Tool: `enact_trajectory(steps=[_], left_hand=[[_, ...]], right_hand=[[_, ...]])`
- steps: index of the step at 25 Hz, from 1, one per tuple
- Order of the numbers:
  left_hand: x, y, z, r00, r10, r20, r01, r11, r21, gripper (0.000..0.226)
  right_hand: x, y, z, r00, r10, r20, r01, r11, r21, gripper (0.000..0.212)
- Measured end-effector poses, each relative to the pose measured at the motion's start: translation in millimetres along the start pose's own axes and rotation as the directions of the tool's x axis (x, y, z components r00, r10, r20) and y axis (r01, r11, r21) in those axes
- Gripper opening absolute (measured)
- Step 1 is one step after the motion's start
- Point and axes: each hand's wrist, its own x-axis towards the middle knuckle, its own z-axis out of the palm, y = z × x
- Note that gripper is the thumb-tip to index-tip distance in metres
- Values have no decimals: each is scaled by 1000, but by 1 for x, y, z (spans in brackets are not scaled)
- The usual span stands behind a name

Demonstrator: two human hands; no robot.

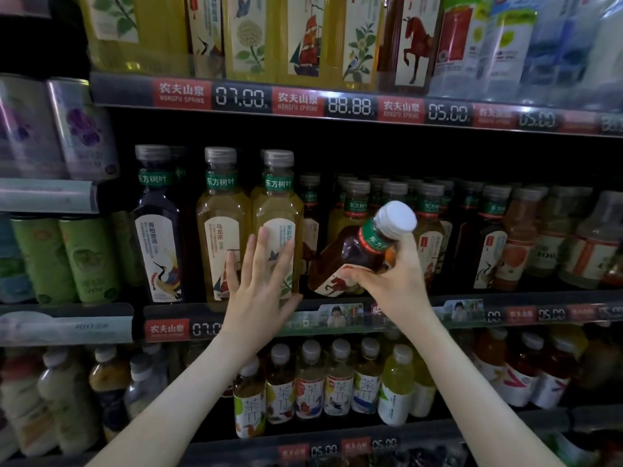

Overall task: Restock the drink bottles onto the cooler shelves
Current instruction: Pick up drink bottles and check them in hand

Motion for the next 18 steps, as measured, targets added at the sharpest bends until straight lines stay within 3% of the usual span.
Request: enact_trajectory(steps=[4,9,12,15,18], left_hand=[[2,6,0,999,-39,-11,39,999,27,96],[3,3,5,998,-31,-56,35,997,69,96],[11,7,2,994,-49,-103,55,997,56,83],[17,11,1,992,-52,-116,59,997,54,83],[18,12,1,992,-48,-116,53,998,41,90]], right_hand=[[15,0,30,975,-35,221,76,981,-180,69],[31,23,44,977,-154,145,205,859,-468,94],[30,23,47,954,-253,162,301,796,-525,108],[36,20,50,948,-281,153,313,722,-617,102],[46,19,52,957,-143,253,286,614,-736,84]])
